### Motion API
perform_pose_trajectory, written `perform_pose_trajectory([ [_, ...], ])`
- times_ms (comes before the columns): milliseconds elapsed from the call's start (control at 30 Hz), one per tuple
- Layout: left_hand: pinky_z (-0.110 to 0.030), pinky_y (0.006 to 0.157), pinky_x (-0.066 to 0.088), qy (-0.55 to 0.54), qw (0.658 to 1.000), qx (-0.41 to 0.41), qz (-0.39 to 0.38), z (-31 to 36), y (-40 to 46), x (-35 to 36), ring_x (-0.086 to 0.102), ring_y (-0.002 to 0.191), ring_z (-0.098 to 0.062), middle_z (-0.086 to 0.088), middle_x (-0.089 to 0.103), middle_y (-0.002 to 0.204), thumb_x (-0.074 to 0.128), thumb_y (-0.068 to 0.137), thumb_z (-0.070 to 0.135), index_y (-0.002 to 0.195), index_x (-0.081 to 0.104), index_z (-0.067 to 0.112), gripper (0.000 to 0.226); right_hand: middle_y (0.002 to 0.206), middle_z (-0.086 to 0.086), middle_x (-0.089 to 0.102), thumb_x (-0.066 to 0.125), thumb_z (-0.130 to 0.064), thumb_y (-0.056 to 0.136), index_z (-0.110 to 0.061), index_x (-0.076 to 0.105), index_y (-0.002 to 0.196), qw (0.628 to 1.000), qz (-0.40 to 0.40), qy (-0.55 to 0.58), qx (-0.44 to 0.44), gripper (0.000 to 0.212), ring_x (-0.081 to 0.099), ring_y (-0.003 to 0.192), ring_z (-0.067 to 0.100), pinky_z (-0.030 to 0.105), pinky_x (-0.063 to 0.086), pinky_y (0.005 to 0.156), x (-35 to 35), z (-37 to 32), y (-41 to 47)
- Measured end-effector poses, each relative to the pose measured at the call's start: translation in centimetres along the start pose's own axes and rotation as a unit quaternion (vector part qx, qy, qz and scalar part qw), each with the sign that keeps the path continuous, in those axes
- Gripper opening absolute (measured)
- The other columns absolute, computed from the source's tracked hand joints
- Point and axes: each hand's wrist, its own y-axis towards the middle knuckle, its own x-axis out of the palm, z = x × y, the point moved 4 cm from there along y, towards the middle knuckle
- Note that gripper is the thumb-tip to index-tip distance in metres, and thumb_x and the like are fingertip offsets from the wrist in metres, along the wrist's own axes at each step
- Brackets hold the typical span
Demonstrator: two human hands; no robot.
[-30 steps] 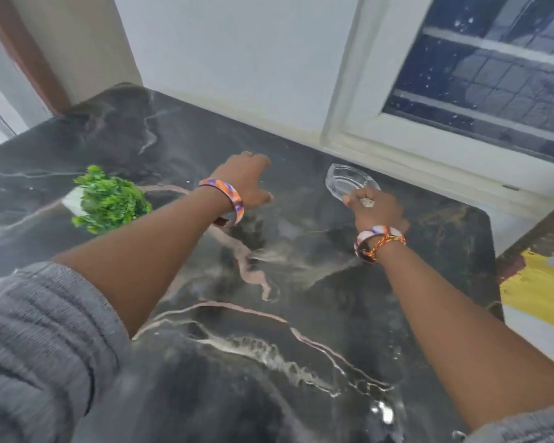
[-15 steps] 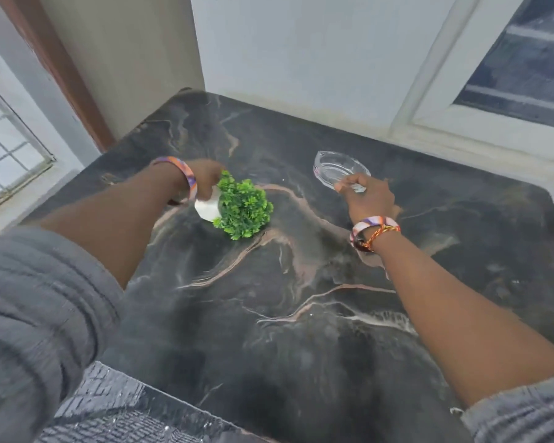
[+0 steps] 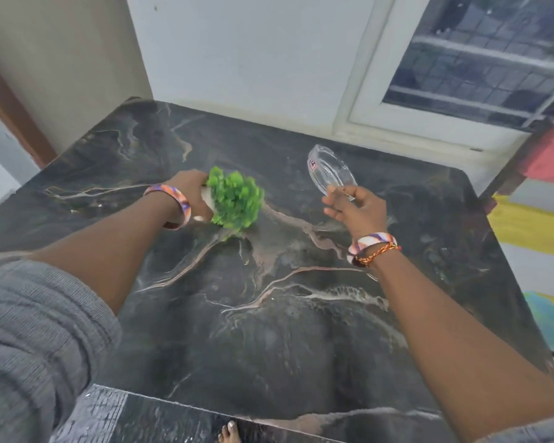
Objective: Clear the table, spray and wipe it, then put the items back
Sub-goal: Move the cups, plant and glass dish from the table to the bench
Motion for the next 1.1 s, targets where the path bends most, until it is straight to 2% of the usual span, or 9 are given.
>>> perform_pose_trajectory([
  [100, -0.038, 0.086, 0.051, -0.194, 0.981, 0.0, 0.032, 5.3, 0.2, 0.4, 0.064, 0.091, -0.022, -0.013, 0.069, 0.098, 0.071, 0.042, 0.028, 0.099, 0.068, 0.007, 0.061, 0.069, 0.005, 0.068, 0.062, -0.033, 0.087, -0.007, 0.06, 0.074, 0.988, 0.028, 0.142, 0.057, 0.029, 0.068, 0.058, 0.016, 0.026, 0.059, 0.06, -3.0, -0.5, -0.9],
  [200, -0.037, 0.093, 0.05, -0.354, 0.935, 0.026, -0.01, 12.4, -0.1, 2.5, 0.063, 0.099, -0.024, -0.012, 0.069, 0.109, 0.078, 0.036, 0.03, 0.098, 0.067, 0.015, 0.065, 0.053, 0.001, 0.067, 0.064, -0.016, 0.087, -0.006, 0.06, 0.07, 0.982, 0.053, 0.168, 0.063, 0.021, 0.066, 0.049, 0.016, 0.025, 0.058, 0.053, -7.2, -0.5, -1.8],
  [333, -0.033, 0.077, 0.058, -0.484, 0.869, 0.015, -0.105, 21.6, -1.4, 7.9, 0.065, 0.094, -0.025, 0.001, 0.073, 0.082, 0.075, 0.069, 0.001, 0.08, 0.062, 0.017, 0.024, 0.061, 0.009, 0.061, 0.062, 0.005, 0.082, -0.005, 0.06, 0.057, 0.985, 0.093, 0.133, 0.052, 0.027, 0.06, 0.06, 0.02, 0.022, 0.056, 0.05, -15.8, 0.7, -3.4],
  [433, -0.025, 0.062, 0.058, -0.466, 0.874, 0.011, -0.139, 29.0, -3.9, 12.2, 0.067, 0.068, -0.012, -0.002, 0.066, 0.083, 0.072, 0.074, -0.001, 0.076, 0.059, 0.017, 0.021, 0.057, 0.004, 0.062, 0.064, 0.004, 0.081, -0.006, 0.059, 0.058, 0.987, 0.126, 0.092, 0.043, 0.026, 0.059, 0.058, 0.017, 0.021, 0.055, 0.048, -24.5, 1.9, -5.1],
  [600, -0.019, 0.048, 0.056, -0.462, 0.865, 0.022, -0.194, 40.4, -7.6, 19.4, 0.062, 0.071, -0.015, -0.002, 0.063, 0.079, 0.072, 0.073, -0.003, 0.075, 0.058, 0.014, 0.022, 0.043, -0.008, 0.06, 0.062, 0.003, 0.082, -0.01, 0.061, 0.058, 0.982, 0.181, 0.039, 0.032, 0.027, 0.057, 0.039, 0.004, 0.017, 0.049, 0.039, -38.3, 3.6, -8.0],
  [733, -0.032, 0.074, 0.055, -0.449, 0.859, 0.022, -0.244, 48.3, -10.7, 24.9, 0.064, 0.091, -0.025, -0.006, 0.066, 0.086, 0.073, 0.074, 0.002, 0.075, 0.059, 0.012, 0.017, 0.048, -0.005, 0.06, 0.063, 0.001, 0.082, -0.008, 0.06, 0.06, 0.972, 0.23, 0.025, 0.05, 0.024, 0.057, 0.043, 0.008, 0.02, 0.051, 0.04, -48.0, 5.6, -10.3],
  [867, -0.045, 0.087, 0.055, -0.413, 0.873, 0.026, -0.258, 54.5, -13.6, 29.5, 0.067, 0.098, -0.03, -0.022, 0.068, 0.103, 0.078, 0.067, 0.003, 0.08, 0.06, 0.001, 0.022, 0.048, -0.001, 0.056, 0.062, 0.003, 0.081, -0.008, 0.054, 0.059, 0.953, 0.291, 0.036, 0.084, 0.025, 0.055, 0.048, 0.01, 0.027, 0.055, 0.044, -55.4, 8.2, -12.5],
  [1033, -0.031, 0.063, 0.057, -0.379, 0.88, 0.058, -0.282, 62.1, -16.7, 35.2, 0.063, 0.074, -0.025, -0.011, 0.058, 0.071, 0.078, 0.065, -0.003, 0.063, 0.048, 0.007, 0.032, 0.046, -0.003, 0.059, 0.061, 0.003, 0.084, -0.008, 0.054, 0.056, 0.921, 0.359, 0.062, 0.137, 0.031, 0.057, 0.057, 0.019, 0.028, 0.054, 0.04, -63.2, 12.4, -15.0],
  [1100, -0.015, 0.047, 0.05, -0.377, 0.877, 0.069, -0.291, 65.3, -17.7, 38.0, 0.054, 0.07, -0.015, -0.002, 0.051, 0.064, 0.076, 0.068, -0.004, 0.061, 0.044, 0.005, 0.034, 0.049, 0.0, 0.06, 0.059, 0.002, 0.085, -0.009, 0.056, 0.057, 0.909, 0.382, 0.059, 0.155, 0.03, 0.055, 0.062, 0.024, 0.03, 0.056, 0.044, -66.4, 14.2, -15.6],
])
